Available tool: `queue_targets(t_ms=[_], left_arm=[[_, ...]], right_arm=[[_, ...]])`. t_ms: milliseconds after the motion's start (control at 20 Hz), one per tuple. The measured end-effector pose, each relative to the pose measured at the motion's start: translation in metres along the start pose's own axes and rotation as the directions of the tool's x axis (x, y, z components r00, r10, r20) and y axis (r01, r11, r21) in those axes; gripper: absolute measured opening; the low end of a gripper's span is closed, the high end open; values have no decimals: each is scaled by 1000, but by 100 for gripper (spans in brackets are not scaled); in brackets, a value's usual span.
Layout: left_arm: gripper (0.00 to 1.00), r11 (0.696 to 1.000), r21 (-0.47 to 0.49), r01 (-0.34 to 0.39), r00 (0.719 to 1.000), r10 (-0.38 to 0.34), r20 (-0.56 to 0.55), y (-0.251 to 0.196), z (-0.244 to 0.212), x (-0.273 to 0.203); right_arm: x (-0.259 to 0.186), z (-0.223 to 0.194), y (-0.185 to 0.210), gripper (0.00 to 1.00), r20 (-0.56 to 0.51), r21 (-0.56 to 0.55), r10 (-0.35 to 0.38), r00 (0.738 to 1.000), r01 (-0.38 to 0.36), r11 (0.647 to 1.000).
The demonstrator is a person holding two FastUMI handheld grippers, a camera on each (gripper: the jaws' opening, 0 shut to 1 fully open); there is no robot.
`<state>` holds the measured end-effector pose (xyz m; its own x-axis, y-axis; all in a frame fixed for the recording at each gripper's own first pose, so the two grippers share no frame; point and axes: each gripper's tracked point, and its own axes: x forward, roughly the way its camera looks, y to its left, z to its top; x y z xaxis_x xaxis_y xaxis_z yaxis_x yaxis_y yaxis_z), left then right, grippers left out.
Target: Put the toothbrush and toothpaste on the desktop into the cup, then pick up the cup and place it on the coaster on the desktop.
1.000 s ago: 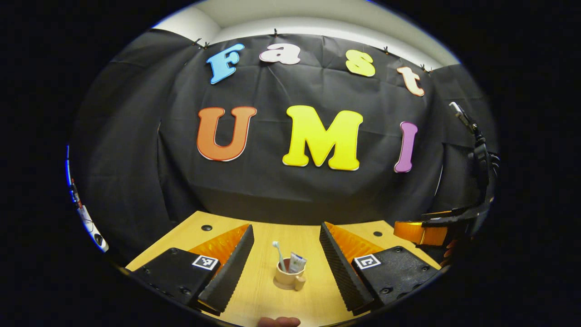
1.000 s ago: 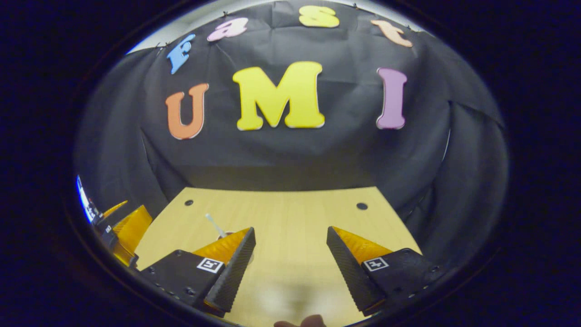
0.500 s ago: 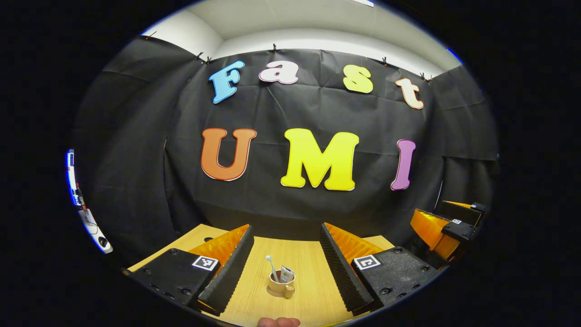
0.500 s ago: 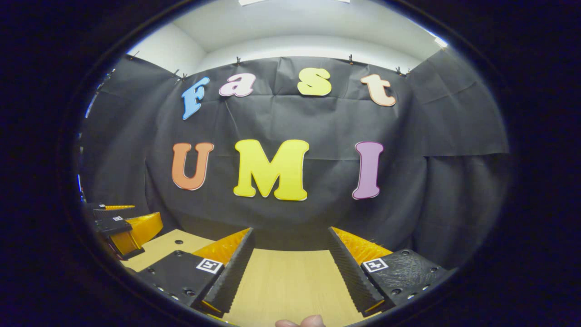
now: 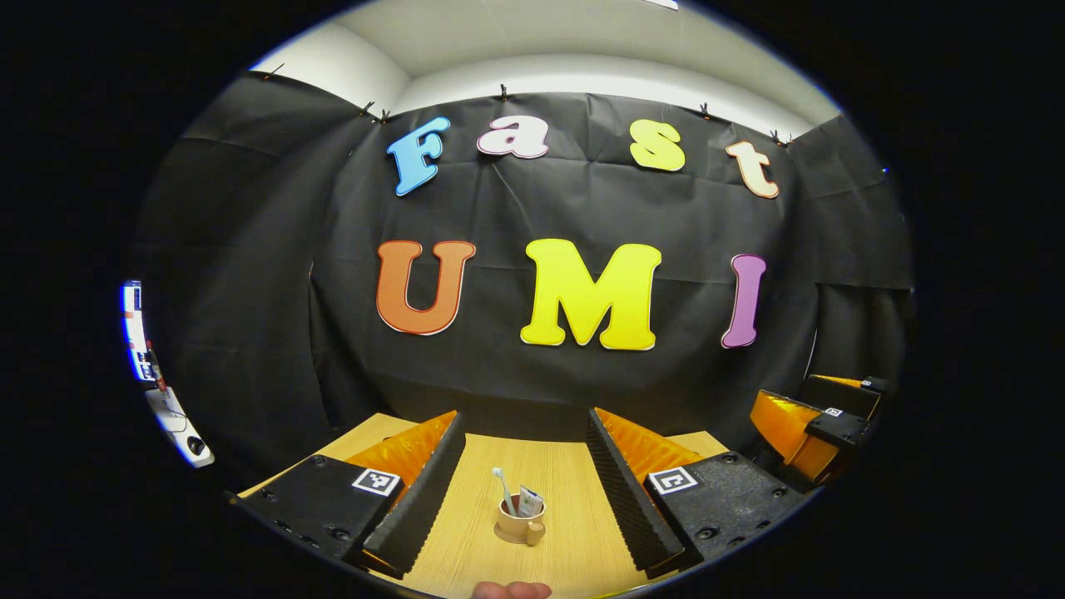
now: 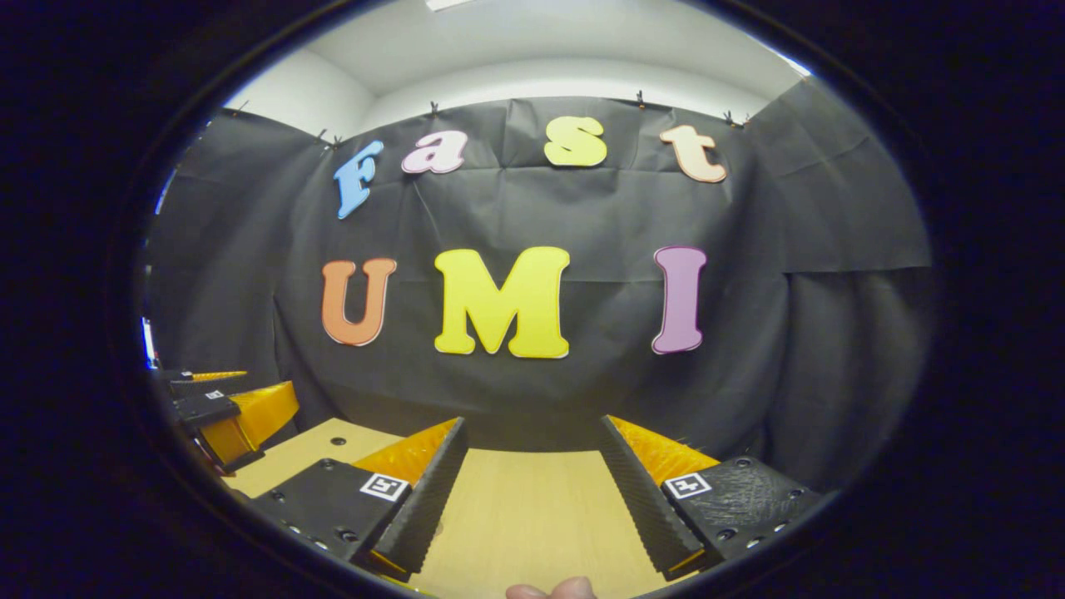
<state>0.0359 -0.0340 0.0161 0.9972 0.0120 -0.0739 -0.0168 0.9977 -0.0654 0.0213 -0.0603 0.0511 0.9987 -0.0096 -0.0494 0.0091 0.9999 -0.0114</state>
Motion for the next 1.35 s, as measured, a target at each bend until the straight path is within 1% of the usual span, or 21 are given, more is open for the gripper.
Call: queue_targets(t_ms=[50,100,150,200,250,450,500,550,600,650,700,800,900,950,1000,1050,1100,1150,1350], left_arm=[[93,1000,0,-3,1000,3,-1,1,0,0],[93,1000,-2,-4,1000,4,0,1,0,1],[93,1000,-4,-6,1000,6,1,2,0,0],[93,1000,-6,-10,1000,10,-1,2,0,1],[93,1000,-8,-12,1000,12,-1,4,-1,1],[93,1000,-7,-20,1000,20,-8,8,-3,2],[93,1000,-7,-21,1000,21,-14,9,-4,2],[93,1000,-5,-22,1000,22,-16,9,-4,3],[93,1000,-4,-23,1000,23,-13,10,-3,3],[93,1000,-2,-22,1000,22,-10,10,-2,4],[93,1000,0,-22,1000,22,-8,10,-2,4],[93,1000,3,-22,1000,22,-8,11,-2,5],[93,1000,4,-23,1000,23,-7,10,-2,6],[93,1000,6,-23,1000,23,-6,11,-2,7],[93,1000,9,-24,1000,24,-6,11,-1,7],[93,1000,10,-25,1000,25,-6,11,-1,7],[93,1000,9,-27,1000,27,-7,12,-1,7],[93,1000,9,-27,1000,27,-8,11,-2,8],[93,999,15,-34,999,34,-4,13,-1,8]], right_arm=[[-1,-1,1,93,-2,-1,7,1000,-7,1000],[-2,-3,4,95,-6,-4,12,1000,-12,1000],[1,-4,5,93,-7,-7,17,1000,-17,1000],[2,-2,6,95,-4,-7,19,1000,-19,1000],[5,0,6,96,2,-5,19,1000,-19,1000],[12,-2,14,95,8,8,26,1000,-26,1000],[13,-3,16,93,3,11,28,1000,-28,1000],[14,-4,17,95,3,10,30,1000,-30,1000],[15,-3,18,93,5,9,32,999,-32,999],[17,-2,20,95,12,7,34,999,-34,999],[18,0,21,96,17,4,36,999,-36,999],[20,2,22,95,26,4,37,999,-37,999],[23,2,24,93,26,6,41,999,-41,999],[24,1,26,96,27,9,43,999,-43,999],[25,1,26,95,26,9,44,999,-44,999],[26,0,27,93,27,10,45,999,-46,999],[26,0,27,93,24,10,47,999,-48,999],[28,-1,28,95,24,8,48,999,-48,999],[30,-5,29,95,16,7,53,998,-53,999]])
